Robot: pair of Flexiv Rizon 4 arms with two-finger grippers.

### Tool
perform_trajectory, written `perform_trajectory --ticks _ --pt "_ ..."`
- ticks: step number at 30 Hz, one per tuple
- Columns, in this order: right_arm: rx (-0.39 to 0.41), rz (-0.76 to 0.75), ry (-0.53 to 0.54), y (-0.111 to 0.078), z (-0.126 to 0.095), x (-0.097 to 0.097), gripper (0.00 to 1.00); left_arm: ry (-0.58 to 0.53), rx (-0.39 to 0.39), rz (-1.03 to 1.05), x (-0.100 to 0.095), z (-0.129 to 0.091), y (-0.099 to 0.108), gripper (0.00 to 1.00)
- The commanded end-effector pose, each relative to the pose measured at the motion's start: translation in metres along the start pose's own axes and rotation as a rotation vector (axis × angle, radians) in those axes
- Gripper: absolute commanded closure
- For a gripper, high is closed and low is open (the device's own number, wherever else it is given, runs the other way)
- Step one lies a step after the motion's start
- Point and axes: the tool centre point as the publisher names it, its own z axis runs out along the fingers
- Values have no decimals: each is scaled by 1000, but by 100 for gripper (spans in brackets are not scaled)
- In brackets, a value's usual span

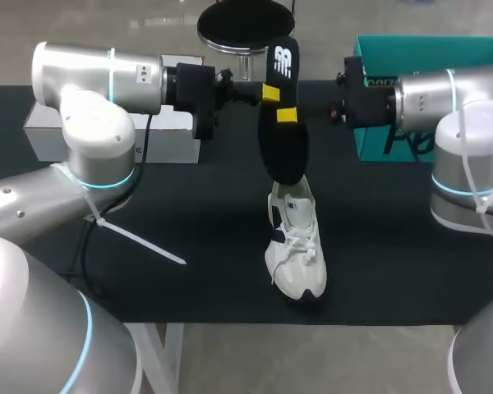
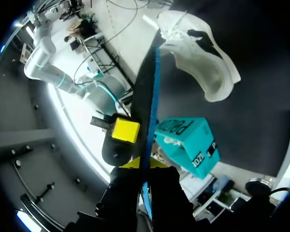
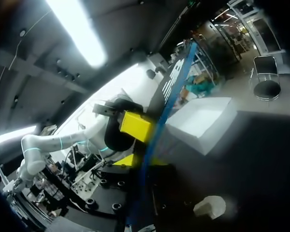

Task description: Take the shoe out of the shoebox, open the shoe tongue, remove and reinsert the insole, then place the shoe into the shoebox

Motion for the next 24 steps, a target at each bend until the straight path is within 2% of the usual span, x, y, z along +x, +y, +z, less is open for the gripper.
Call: perform_trajectory --ticks 1,12,24 --pt "-8 2 -4 -3 -3 1 0 1 -1 2 1 1 0 100" --pt "-13 15 -20 6 -20 -13 0 1 -1 2 1 1 0 100" --pt "-2 3 5 13 -15 -20 0 1 -1 2 1 1 0 100"
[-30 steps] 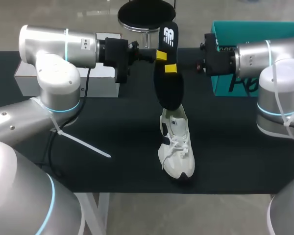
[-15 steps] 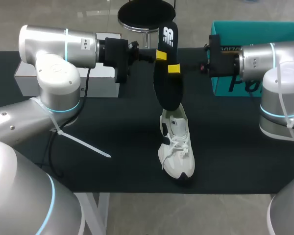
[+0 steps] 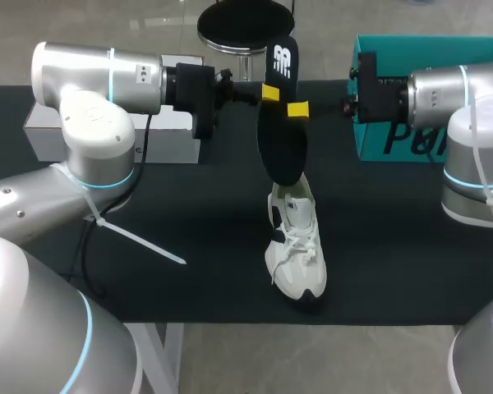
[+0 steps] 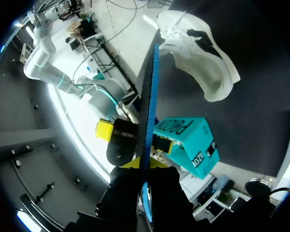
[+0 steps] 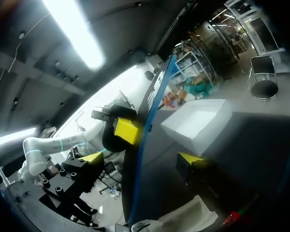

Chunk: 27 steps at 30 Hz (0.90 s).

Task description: Take the shoe out of the shoebox, open the shoe tongue, remove and reinsert the insole, then place the shoe into the shoebox

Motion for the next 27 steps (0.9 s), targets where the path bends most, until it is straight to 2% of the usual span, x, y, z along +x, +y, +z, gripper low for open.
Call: perform_trajectory --ticks 1,2,3,4,5,6,7,8,26,27 --pt "8 -6 13 5 5 -6 0 1 -1 2 0 1 0 100" --pt "10 -9 16 6 6 -6 0 1 -1 2 0 1 0 100" --pt "11 -11 18 6 6 -6 4 1 -1 2 0 1 0 100" --pt "11 -12 19 7 6 -6 31 1 -1 2 0 1 0 100" --pt "17 -12 17 7 6 -6 53 1 -1 2 0 1 0 100" --pt "18 -10 16 7 6 -6 67 1 -1 2 0 1 0 100" --pt "18 -11 17 8 6 -6 89 1 -1 2 0 1 0 100" --pt "19 -13 18 8 6 -6 100 1 -1 2 0 1 0 100" --pt "17 -21 11 7 5 -4 100 -2 12 -6 1 2 0 100" --pt "16 -21 10 7 5 -4 100 -1 20 -13 2 2 -1 69"
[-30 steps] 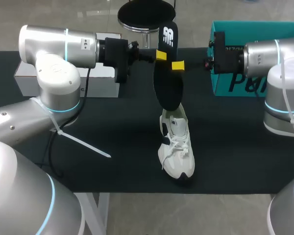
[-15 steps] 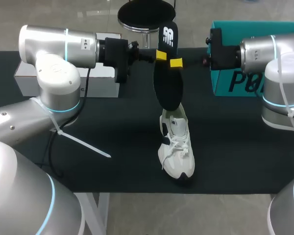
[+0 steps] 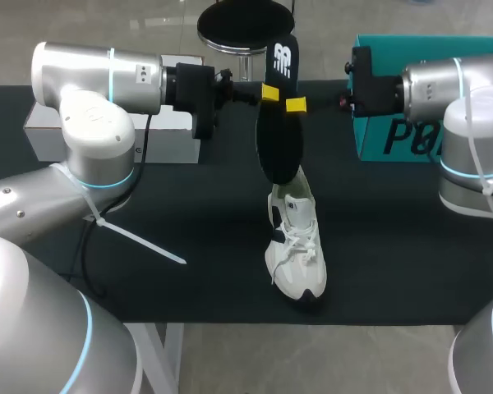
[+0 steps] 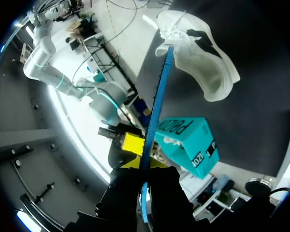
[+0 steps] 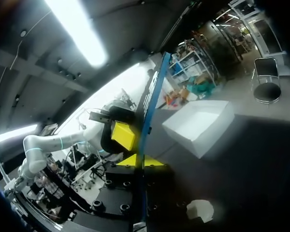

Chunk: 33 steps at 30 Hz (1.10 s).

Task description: Take the shoe out of the shoebox, open the shoe tongue, remove and reinsert the insole, then place the shoe into the shoebox

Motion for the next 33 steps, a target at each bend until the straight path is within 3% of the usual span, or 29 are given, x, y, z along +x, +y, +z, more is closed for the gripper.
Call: perform_trajectory --ticks 1,2,12,21,33 --pt "-3 -1 -6 0 0 2 100 6 40 -20 2 2 -1 5" --pt "-4 -1 -7 0 -1 2 100 13 44 -23 3 2 -2 0" --pt "-22 11 -70 -3 -16 3 100 166 169 -56 9 -12 -11 0" --pt "2 72 -87 -8 -24 0 100 245 154 -60 10 -42 -9 0" --pt "59 199 -85 -6 -27 -5 100 341 181 -92 9 -58 -25 0"
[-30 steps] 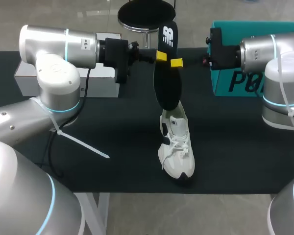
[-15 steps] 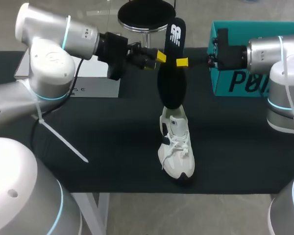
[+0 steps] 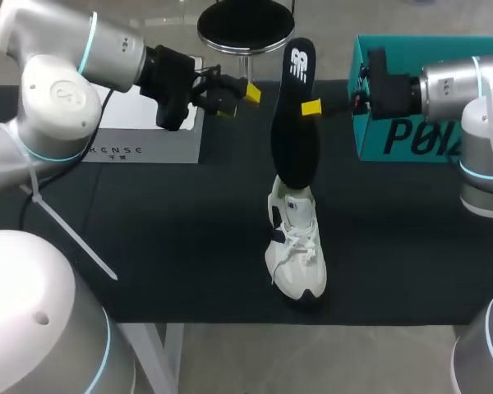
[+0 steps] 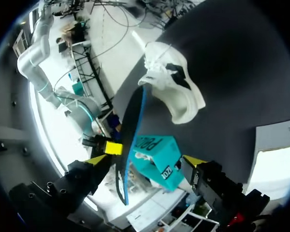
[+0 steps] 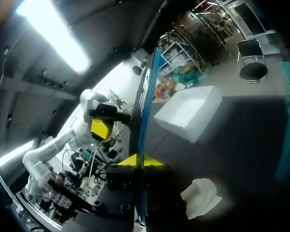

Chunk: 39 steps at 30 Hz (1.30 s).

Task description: Take the shoe out of the shoebox, open the shoe tongue, remove and reinsert the insole, then place the shoe into the shoebox

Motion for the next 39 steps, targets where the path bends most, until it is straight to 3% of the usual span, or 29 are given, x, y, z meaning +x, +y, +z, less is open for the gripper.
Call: perform_trajectory --ticks 1,9,19,28,33,39 --pt "25 25 -8 3 1 -5 100 61 21 -20 -4 -6 -9 0" --pt "34 61 -18 0 4 -20 100 116 66 -138 7 -12 -29 0" --pt "65 85 -17 1 5 -36 100 116 66 -138 7 -12 -29 0" --pt "89 81 -24 8 5 -45 100 220 83 -391 28 -50 -44 0" --pt "100 81 -31 10 7 -53 100 188 90 -519 41 -50 -59 0" --pt "108 81 -52 10 9 -66 100 188 90 -519 41 -50 -59 0"
